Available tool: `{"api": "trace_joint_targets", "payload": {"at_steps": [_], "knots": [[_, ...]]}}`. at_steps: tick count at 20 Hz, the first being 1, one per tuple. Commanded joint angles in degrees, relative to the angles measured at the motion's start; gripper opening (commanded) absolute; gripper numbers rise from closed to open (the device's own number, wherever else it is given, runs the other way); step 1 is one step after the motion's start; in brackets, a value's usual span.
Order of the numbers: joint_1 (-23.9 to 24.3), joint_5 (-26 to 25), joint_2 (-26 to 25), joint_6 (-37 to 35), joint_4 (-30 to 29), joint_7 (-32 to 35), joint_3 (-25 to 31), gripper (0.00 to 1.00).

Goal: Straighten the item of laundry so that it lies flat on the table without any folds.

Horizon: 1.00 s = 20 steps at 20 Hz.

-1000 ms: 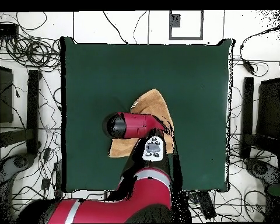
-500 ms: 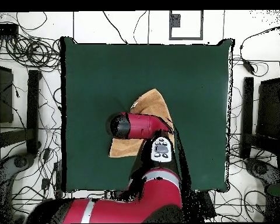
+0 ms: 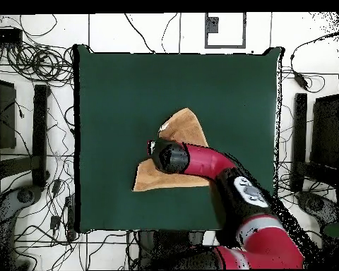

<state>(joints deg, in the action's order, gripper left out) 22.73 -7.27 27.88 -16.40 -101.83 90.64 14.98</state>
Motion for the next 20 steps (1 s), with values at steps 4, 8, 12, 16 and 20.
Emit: {"api": "trace_joint_targets", "payload": {"at_steps": [4,8,12,16,20], "knots": [[21.4,-14.9,-2.7,13.9,-8.2,-4.1,23.6,0.0],[27.7,-20.3,-6.9,9.2,-7.3,-7.3,28.2,0.0],[37.4,-23.7,-13.6,0.9,-7.3,-14.3,37.4,0.0],[48.2,-22.8,-22.6,-9.6,-9.0,-22.8,47.5,0.0],[48.9,-24.6,-23.4,-10.0,-8.9,-22.5,48.5,0.0]]}}
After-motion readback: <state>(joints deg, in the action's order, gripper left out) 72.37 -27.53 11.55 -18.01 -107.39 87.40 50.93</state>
